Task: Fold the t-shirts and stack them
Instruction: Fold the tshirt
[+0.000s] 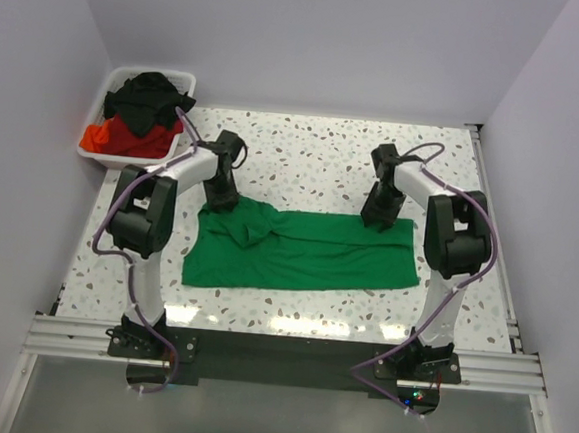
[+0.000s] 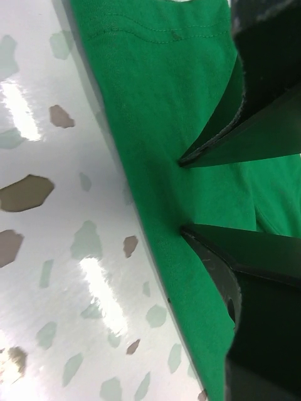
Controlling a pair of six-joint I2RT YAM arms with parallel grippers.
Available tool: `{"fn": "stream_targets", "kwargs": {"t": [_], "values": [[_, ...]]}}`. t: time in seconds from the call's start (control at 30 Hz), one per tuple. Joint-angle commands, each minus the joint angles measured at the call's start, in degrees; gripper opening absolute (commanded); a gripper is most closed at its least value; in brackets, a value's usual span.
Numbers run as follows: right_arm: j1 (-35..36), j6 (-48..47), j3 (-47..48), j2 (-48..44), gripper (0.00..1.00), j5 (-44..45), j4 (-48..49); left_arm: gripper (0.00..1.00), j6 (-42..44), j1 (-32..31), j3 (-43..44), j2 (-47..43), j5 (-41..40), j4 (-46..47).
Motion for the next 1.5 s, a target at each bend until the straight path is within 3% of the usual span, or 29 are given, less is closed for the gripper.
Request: {"fn": "stream_targets", "kwargs": {"t": [0.0, 0.4, 0.57, 0.87, 1.17, 1.47], "values": [[-1.45, -0.41, 3.10, 4.83, 0.47, 1.04, 2.07, 0.41, -0.88, 1.04, 4.25, 4.26, -0.78, 1.69], [-5.06, -1.46, 11.98, 10.55, 0.46, 1.83, 0.04, 0.41, -0.88, 3.15, 20.25, 14.37, -0.70, -0.59], [-5.59, -1.73, 14.53, 11.08, 0.46, 2.27, -0.92, 0.41, -0.88, 3.68, 21.49, 15.60, -0.88, -0.60], [-5.85, -2.69, 14.09, 7.57, 0.45, 1.57, -0.40, 0.41, 3.42, 4.21, 16.57, 6.03, -1.40, 7.74], [-5.77, -2.69, 12.16, 2.56, 0.45, -0.36, 1.27, 0.41, 4.13, 4.30, 11.04, -3.72, -2.90, 7.05], [-1.91, -3.66, 12.16, -0.78, 0.45, 0.42, 0.75, 0.41, 7.82, 1.49, 5.67, -8.39, 7.21, 7.32]]}}
